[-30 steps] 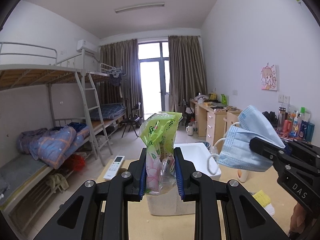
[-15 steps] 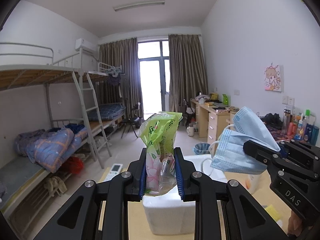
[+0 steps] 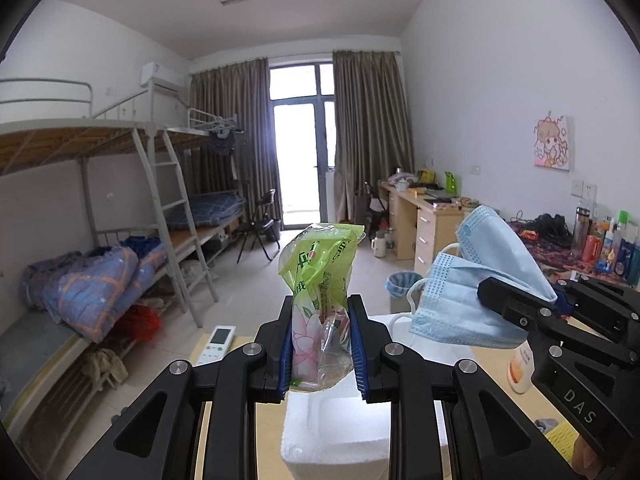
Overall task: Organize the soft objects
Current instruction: 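Open the left gripper to drop the snack bag into the foam box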
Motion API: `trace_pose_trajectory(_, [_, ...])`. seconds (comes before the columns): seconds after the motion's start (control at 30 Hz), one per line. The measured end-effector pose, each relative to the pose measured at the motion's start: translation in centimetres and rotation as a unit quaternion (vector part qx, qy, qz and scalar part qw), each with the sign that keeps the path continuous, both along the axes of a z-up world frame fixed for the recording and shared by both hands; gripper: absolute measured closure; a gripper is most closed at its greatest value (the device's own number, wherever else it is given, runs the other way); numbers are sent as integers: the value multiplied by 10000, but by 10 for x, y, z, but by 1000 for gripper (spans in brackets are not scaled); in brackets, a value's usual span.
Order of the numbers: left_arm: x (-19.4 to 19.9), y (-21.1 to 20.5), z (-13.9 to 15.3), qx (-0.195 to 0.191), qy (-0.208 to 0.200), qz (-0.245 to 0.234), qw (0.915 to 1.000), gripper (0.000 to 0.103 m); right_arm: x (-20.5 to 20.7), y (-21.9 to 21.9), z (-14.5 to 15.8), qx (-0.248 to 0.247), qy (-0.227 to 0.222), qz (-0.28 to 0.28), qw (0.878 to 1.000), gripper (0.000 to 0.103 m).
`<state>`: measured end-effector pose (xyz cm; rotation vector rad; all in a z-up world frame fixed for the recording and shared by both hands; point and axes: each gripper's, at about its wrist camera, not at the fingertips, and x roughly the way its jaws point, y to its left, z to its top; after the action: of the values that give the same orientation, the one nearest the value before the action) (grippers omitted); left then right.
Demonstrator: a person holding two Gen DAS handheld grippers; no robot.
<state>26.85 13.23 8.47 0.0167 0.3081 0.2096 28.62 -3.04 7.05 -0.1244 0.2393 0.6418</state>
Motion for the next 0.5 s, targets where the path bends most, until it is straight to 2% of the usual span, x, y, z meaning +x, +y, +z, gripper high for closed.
trace_pose_trajectory(0.23, [5,5,-5,86,80,-88,9999,77,8,9,-7,-72,150,44,9999,84])
trace_pose_trajectory(0.5, [21,-13,-8,74,128,-326,9994,77,9,-10,6,-157,173,-463,9987,84])
